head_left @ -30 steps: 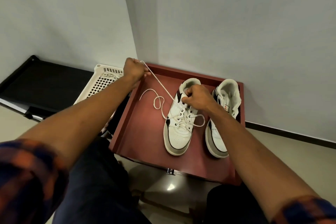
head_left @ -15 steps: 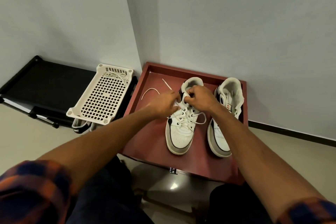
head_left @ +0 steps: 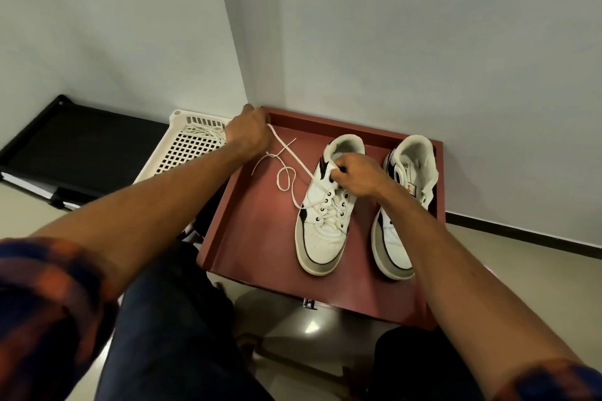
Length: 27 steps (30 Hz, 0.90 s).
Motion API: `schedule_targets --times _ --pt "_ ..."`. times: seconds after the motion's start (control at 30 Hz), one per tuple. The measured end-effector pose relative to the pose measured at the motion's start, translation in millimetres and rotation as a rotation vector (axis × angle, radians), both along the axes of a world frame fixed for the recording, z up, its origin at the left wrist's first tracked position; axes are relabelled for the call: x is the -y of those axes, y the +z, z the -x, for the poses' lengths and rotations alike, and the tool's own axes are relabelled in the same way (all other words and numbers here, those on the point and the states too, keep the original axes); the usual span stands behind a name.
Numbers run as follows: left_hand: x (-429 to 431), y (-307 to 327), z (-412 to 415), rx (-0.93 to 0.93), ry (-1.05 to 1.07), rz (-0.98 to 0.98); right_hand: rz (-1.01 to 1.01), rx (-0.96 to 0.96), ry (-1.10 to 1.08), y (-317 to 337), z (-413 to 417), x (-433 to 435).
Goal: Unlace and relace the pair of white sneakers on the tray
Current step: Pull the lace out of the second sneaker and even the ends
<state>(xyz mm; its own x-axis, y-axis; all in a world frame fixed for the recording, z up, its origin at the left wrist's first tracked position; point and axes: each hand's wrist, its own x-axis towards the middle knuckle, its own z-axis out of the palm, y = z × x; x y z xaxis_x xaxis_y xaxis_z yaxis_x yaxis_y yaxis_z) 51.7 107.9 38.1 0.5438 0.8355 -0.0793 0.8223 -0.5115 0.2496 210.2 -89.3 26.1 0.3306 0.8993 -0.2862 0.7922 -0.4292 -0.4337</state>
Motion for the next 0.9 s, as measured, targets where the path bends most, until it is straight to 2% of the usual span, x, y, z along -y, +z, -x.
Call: schedule_targets --times 0.1,0.2,0.43,0.63,0.8,0.9 --pt "18 -13 -3 -0.042 -0.219 0.098 0.007 0.006 0.014 0 -1 0" --pt "50 -26 -2 0.013 -0.442 0.166 0.020 0.044 0.048 0 0 0" --pt "81 -40 -8 0.105 -0.558 0.243 0.011 0.104 0.094 -4 -3 0" --pt "84 -42 -5 -0.076 -0.722 -0.014 0.010 0.138 0.112 -8 -5 -3" --pt "74 -27 -14 -0.166 -0.984 -0.230 0.043 0.155 0.113 -7 -3 -2" --pt "57 -16 -14 -0.178 -0.935 -0.288 0.054 0.138 0.108 -8 -5 -3"
